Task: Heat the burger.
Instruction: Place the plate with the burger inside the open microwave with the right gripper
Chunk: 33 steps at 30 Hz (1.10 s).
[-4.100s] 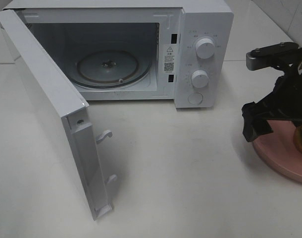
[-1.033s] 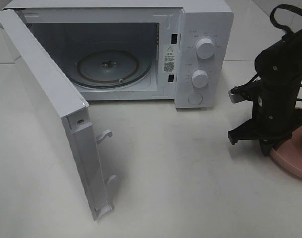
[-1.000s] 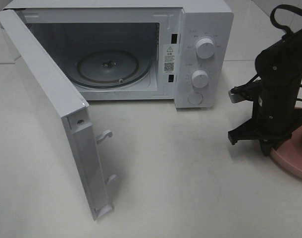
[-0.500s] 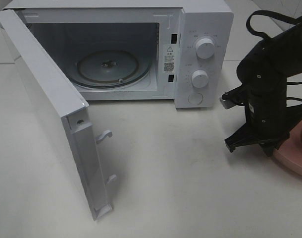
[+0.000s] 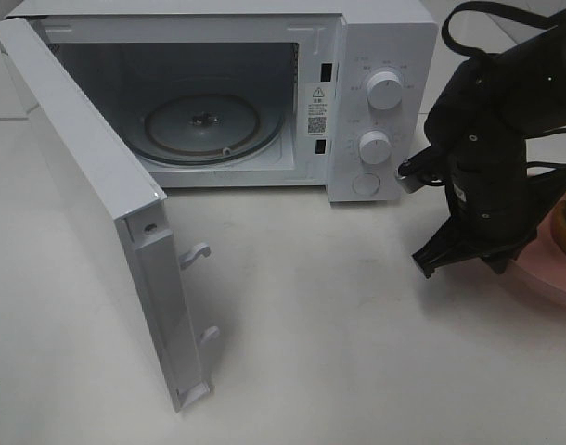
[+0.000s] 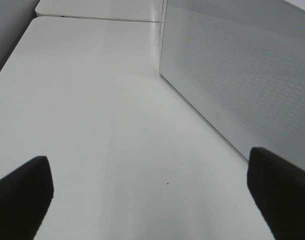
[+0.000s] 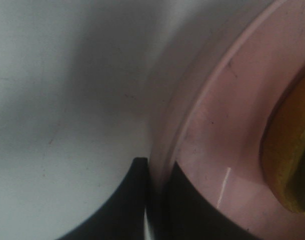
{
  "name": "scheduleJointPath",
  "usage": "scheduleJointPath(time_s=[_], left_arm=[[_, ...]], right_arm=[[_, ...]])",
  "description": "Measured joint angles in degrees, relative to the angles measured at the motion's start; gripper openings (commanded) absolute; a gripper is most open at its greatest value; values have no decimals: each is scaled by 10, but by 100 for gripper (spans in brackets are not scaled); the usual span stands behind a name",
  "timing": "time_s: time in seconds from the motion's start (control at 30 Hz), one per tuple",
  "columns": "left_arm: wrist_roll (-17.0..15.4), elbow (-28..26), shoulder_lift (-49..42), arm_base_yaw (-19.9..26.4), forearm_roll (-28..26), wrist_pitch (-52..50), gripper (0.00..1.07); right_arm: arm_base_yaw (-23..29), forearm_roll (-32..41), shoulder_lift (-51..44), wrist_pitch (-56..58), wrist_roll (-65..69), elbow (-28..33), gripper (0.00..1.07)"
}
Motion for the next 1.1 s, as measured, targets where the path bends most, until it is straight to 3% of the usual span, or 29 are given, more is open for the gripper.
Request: scheduleJointPath(time_s=[0.43,1.1], left_arm=[[0,0,0,0,0,0,98],[0,0,0,0,0,0,98]], right_arm=[[29,-5,-50,20,0,54,0],[155,-1,-165,70,26,127,0]])
